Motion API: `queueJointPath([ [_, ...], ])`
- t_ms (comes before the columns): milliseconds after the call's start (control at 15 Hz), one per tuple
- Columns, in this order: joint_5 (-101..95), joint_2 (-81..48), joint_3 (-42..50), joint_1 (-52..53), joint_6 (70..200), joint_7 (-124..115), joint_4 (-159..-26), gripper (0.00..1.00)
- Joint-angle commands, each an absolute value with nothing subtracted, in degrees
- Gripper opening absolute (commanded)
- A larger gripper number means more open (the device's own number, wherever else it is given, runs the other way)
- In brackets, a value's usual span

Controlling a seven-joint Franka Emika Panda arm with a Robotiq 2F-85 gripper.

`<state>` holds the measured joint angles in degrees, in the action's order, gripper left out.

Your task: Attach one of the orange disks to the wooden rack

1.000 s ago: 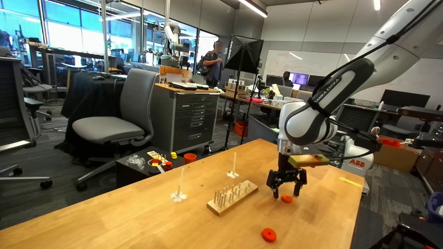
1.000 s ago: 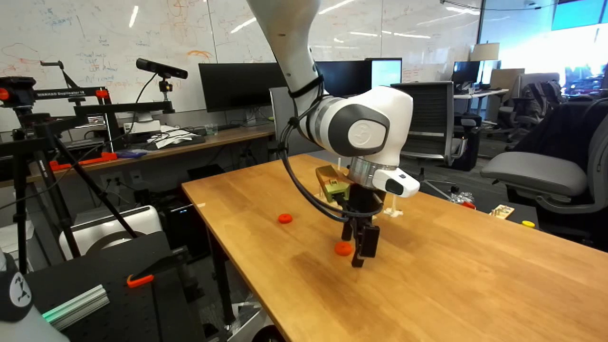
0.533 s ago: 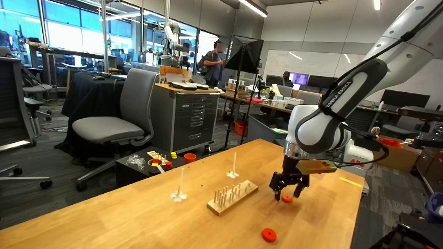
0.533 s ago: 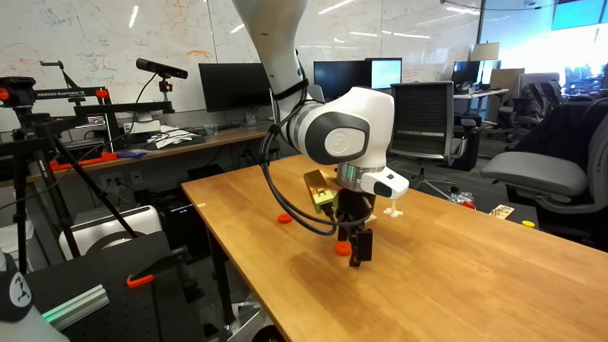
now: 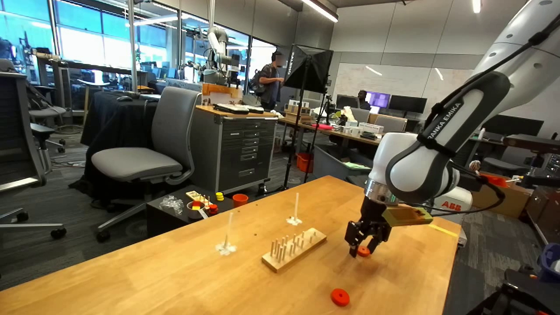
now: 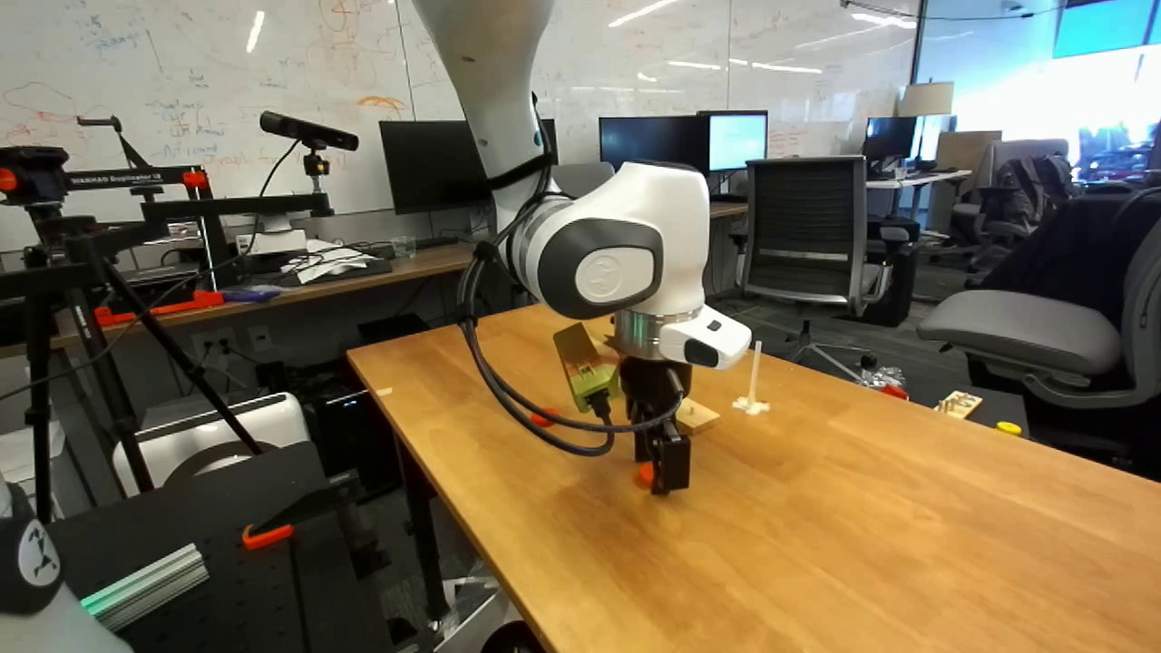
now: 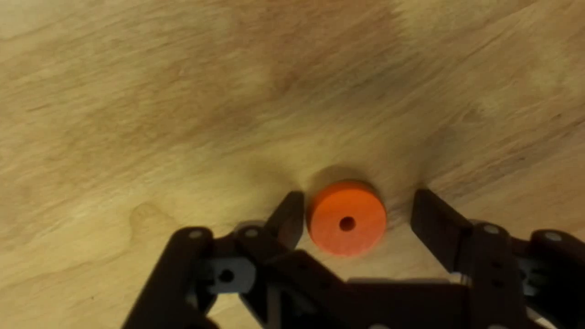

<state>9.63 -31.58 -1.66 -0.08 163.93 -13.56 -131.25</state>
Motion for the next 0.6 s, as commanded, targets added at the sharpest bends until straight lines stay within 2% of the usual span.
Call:
queueJointPath([
  [0,11.10,-29.98,-2.65,-0.71,166.33,-11.95,-133.50,0.36],
  [133,11.13,-29.60,-2.68,-0.97,165.73,-11.88,-133.25,0.21],
  [267,10.86,-28.78,-2.22,-0.84,164.22,-12.12,-132.92,0.18],
  [533,11.02,-27.91,-1.96,-0.85,161.70,-12.89,-132.05,0.18],
])
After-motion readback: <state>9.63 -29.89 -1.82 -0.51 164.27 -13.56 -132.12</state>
